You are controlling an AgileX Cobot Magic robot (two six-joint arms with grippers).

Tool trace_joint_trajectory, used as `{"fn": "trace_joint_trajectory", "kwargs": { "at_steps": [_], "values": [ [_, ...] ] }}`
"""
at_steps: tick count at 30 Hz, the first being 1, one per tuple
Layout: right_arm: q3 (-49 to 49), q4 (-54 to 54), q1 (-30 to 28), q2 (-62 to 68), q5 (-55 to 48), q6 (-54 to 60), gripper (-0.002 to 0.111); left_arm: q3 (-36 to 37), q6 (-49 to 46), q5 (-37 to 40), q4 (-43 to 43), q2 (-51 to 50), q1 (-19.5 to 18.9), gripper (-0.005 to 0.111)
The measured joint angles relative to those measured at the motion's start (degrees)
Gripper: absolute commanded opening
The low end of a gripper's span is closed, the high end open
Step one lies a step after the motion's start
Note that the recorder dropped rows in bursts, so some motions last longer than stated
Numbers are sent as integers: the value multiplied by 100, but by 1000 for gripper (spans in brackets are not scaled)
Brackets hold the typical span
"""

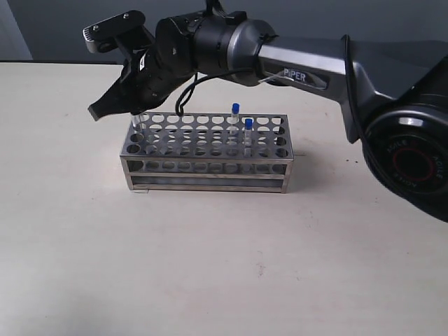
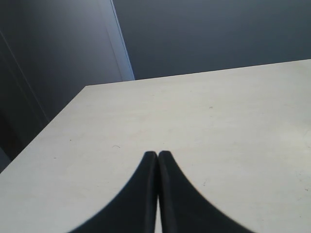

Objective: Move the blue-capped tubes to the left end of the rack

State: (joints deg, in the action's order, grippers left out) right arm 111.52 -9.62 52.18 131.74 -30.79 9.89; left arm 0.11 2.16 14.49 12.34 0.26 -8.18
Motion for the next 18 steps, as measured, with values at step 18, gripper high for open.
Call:
{"fn": "trace_joint_trajectory", "kwargs": {
  "at_steps": [18],
  "values": [
    [0,12,70,13,-11,416,26,0,0,0,0,0,0,0]
  ]
}}
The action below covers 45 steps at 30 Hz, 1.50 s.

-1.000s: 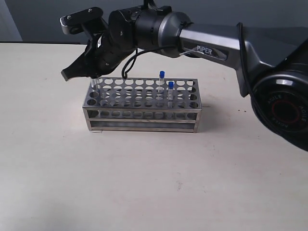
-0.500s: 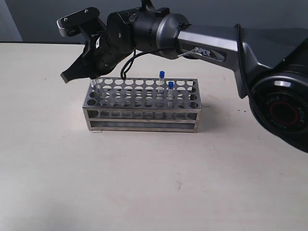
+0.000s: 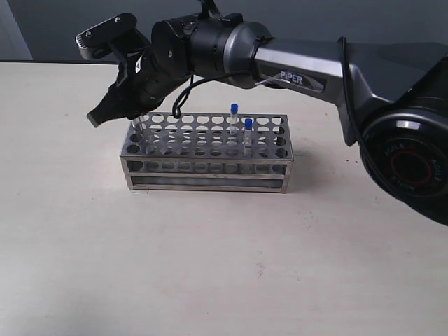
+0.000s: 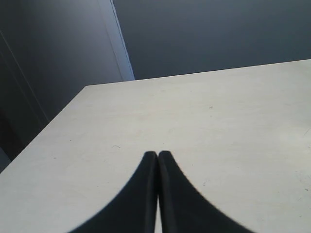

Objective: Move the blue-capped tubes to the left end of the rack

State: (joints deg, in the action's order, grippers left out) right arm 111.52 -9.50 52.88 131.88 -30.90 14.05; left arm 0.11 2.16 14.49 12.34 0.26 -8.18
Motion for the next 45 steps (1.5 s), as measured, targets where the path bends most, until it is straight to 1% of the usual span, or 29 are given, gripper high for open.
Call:
{"fn": "trace_joint_trajectory", "kwargs": {
  "at_steps": [7,12,19,26,31,33,35,40,45],
  "values": [
    [0,0,0,-31,-146,-140,26,0,0,0,0,0,0,0],
    [-11,95,45,-255,-741,-455,26,0,0,0,0,0,0,0],
    [-11,884,99,-550,-1303,-1165,26,0,0,0,0,0,0,0],
    [-11,1256,99,-681,-1706,-1481,26,0,0,0,0,0,0,0],
    [-11,2319,78,-845,-2260,-2226,26,0,0,0,0,0,0,0],
    [-11,2732,-2,-885,-2630,-2467,26,0,0,0,0,0,0,0],
    [-11,2908,-129,-889,-2903,-2574,26,0,0,0,0,0,0,0],
    [-11,2688,-507,-889,-3163,-2569,26,0,0,0,0,0,0,0],
    [-11,2545,-635,-889,-3163,-2540,26,0,0,0,0,0,0,0]
  ]
}}
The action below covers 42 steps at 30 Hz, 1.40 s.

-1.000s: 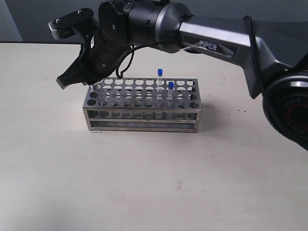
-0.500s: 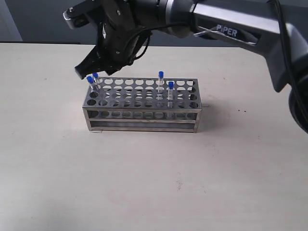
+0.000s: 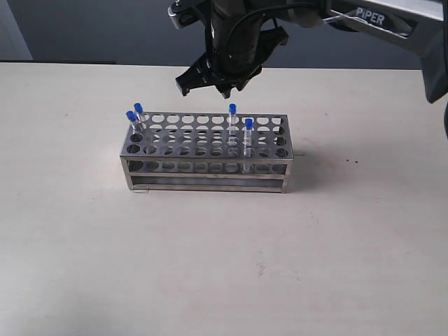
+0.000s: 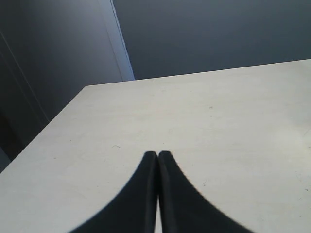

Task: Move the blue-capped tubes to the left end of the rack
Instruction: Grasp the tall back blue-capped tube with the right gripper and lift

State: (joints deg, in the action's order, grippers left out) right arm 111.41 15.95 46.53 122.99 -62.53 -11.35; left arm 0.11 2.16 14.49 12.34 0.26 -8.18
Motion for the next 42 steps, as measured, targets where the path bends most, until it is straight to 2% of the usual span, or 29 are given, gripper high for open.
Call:
{"fn": "trace_joint_trajectory", "kwargs": {
  "at_steps": [22,23,27,42],
  "values": [
    [0,-517,-230,468,267,223,26,0,0,0,0,0,0,0],
    [0,-537,-237,506,267,222,24,0,0,0,0,0,0,0],
    [0,-564,-279,566,267,235,-1,0,0,0,0,0,0,0],
    [0,-501,-155,157,221,244,-1,0,0,0,0,0,0,0]
  ]
}}
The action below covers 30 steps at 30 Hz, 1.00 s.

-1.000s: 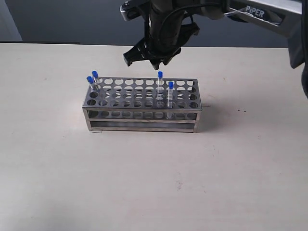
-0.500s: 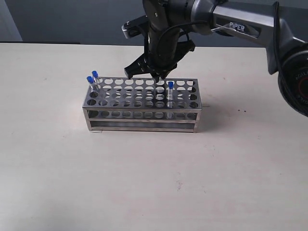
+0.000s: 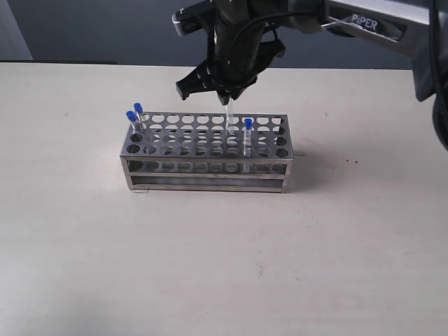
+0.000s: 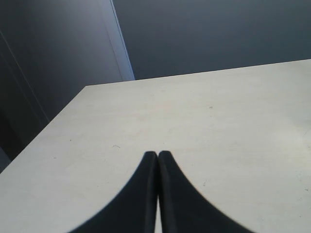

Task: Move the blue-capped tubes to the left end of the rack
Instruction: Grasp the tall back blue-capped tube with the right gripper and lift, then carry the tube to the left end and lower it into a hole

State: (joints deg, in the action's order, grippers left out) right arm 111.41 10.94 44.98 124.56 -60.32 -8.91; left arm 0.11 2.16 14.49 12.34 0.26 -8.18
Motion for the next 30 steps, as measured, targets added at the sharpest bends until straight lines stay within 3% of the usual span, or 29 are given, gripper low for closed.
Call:
{"fn": "trace_joint_trajectory", "kwargs": {
  "at_steps": [14,30],
  "values": [
    [-7,143,672,-649,158,148,-1,0,0,0,0,0,0,0],
    [-7,-1094,1008,-385,1267,836,-1,0,0,0,0,0,0,0]
  ]
}}
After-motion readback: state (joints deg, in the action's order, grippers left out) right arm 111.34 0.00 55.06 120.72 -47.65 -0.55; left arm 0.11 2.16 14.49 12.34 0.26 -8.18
